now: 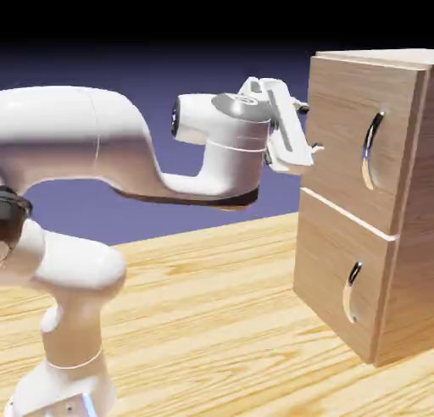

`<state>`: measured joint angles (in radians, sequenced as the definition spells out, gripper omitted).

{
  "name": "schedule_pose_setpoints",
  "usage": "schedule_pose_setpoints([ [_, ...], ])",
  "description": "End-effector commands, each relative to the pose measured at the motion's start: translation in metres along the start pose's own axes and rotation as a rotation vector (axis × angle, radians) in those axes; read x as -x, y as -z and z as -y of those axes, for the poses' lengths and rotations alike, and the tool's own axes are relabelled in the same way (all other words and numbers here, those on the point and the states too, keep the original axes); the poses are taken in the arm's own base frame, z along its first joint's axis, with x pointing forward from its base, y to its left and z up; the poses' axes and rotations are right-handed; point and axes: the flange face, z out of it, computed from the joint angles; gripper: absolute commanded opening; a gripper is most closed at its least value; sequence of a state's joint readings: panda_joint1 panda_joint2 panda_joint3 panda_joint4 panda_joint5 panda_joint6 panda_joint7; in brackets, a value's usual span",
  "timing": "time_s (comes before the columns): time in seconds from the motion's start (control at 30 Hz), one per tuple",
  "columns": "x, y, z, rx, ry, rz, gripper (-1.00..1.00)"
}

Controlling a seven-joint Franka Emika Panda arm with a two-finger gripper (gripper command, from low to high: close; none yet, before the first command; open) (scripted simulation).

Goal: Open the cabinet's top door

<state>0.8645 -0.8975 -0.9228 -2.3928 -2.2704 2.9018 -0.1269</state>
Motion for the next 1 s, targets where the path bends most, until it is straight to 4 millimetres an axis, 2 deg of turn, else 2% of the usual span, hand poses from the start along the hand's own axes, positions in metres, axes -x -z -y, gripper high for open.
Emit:
schedule_pose_setpoints([
  [0.0,0.003,-0.003,0.003,0.011,0.044,0.002,1.00],
  [0.43,0.044,-0.048,0.058,0.124,0.608,0.043,1.00],
  [0.47,0.044,-0.048,0.058,0.124,0.608,0.043,1.00],
  [0.63,0.044,-0.098,0.052,0.124,0.608,0.043,1.00],
  [0.67,0.044,-0.098,0.052,0.124,0.608,0.043,1.00],
  [0.7,0.044,-0.098,0.052,0.124,0.608,0.043,-1.00],
  [0.97,0.027,-0.070,0.052,0.073,0.600,0.140,-1.00],
])
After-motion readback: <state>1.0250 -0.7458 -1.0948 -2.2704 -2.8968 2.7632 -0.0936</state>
